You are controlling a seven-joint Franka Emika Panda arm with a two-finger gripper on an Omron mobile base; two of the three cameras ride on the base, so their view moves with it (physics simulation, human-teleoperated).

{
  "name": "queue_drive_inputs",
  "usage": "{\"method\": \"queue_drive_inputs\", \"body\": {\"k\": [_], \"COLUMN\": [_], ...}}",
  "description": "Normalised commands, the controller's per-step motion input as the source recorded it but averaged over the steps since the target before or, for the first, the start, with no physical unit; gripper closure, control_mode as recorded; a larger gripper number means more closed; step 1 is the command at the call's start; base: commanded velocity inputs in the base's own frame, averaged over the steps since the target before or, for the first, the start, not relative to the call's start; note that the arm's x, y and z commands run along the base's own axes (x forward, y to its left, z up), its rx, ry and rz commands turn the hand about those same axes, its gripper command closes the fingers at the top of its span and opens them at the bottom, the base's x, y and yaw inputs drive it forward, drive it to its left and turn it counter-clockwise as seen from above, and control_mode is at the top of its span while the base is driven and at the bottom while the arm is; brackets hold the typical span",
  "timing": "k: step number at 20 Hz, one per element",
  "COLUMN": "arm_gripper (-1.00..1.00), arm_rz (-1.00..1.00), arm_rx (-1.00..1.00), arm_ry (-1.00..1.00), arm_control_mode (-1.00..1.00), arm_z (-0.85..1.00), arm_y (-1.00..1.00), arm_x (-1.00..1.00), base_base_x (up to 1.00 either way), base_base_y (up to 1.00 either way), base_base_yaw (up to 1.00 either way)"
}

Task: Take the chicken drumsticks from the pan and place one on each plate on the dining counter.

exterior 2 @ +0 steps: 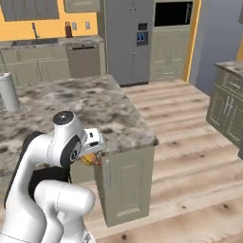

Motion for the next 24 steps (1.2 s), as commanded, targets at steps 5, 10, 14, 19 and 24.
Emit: {"method": "queue_drive_inputs", "body": {"k": [5, 10, 14, 19, 24], "arm_gripper": [1.00, 1.00, 1.00, 1.00, 1.00], "arm_rz": [0.00, 0.00, 0.00, 0.00, 0.00], "arm_rx": [0.00, 0.00, 0.00, 0.00, 0.00], "arm_ry": [0.00, 0.00, 0.00, 0.00, 0.00], "arm_control_mode": [1.00, 1.00, 1.00, 1.00, 1.00], "arm_z": [0.00, 0.00, 0.00, 0.00, 0.00], "arm_y": [0.00, 0.00, 0.00, 0.00, 0.00], "arm_x": [0.00, 0.00, 0.00, 0.00, 0.00], "base_base_x": [-0.56, -0.15, -0.01, 0.06, 0.42], "base_base_y": [0.72, 0.93, 1.00, 1.00, 0.68], "base_base_yaw": [0.63, 0.12, 0.00, 0.00, 0.04]}}
